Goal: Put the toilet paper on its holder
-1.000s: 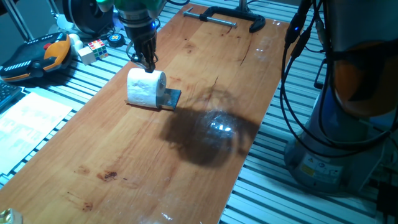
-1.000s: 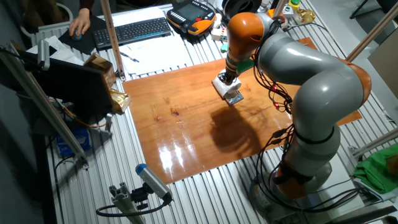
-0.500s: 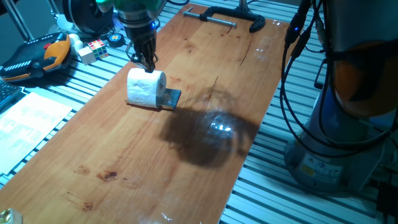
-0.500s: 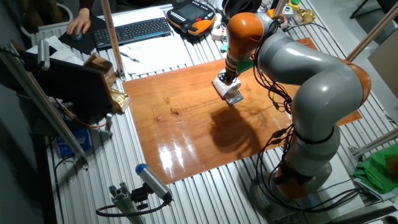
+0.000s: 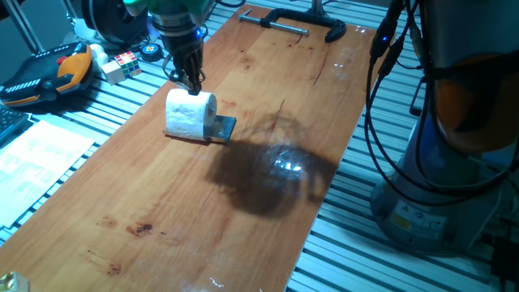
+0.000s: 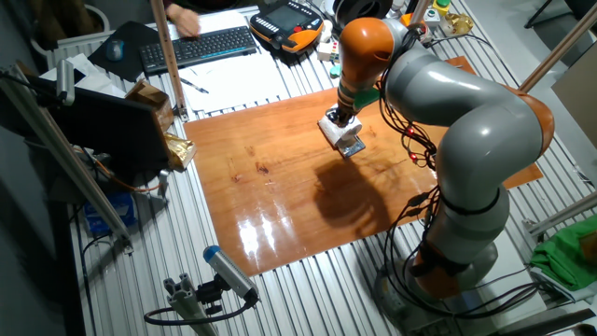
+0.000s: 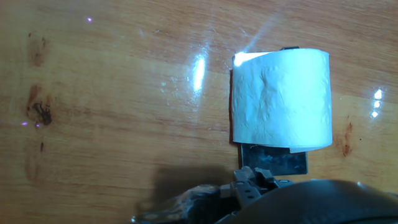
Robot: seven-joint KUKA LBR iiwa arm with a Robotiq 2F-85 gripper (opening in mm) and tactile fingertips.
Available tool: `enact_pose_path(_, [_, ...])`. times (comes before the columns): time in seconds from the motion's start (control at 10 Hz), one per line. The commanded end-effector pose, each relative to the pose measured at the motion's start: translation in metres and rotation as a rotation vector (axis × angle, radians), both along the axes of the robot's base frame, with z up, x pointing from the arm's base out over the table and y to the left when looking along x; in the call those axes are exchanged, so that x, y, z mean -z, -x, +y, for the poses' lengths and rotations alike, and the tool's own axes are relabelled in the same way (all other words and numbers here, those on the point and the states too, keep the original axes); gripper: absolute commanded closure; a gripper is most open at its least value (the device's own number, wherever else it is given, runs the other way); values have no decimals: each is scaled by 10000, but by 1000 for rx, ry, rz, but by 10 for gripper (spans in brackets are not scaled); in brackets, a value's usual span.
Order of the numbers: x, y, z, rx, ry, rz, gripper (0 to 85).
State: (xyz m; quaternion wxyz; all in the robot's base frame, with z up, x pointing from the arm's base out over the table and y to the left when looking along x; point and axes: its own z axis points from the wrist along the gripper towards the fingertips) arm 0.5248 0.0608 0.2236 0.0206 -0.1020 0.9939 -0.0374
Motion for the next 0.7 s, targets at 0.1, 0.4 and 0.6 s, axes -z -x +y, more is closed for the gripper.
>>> enact_pose_path(0.1, [-2,-2,-7,3,0,-1,843])
enact_pose_path(0.4, [-1,-3,-7,6,1,-2,843])
enact_pose_path(0.6, [-1,-5,-7,9,3,-2,843])
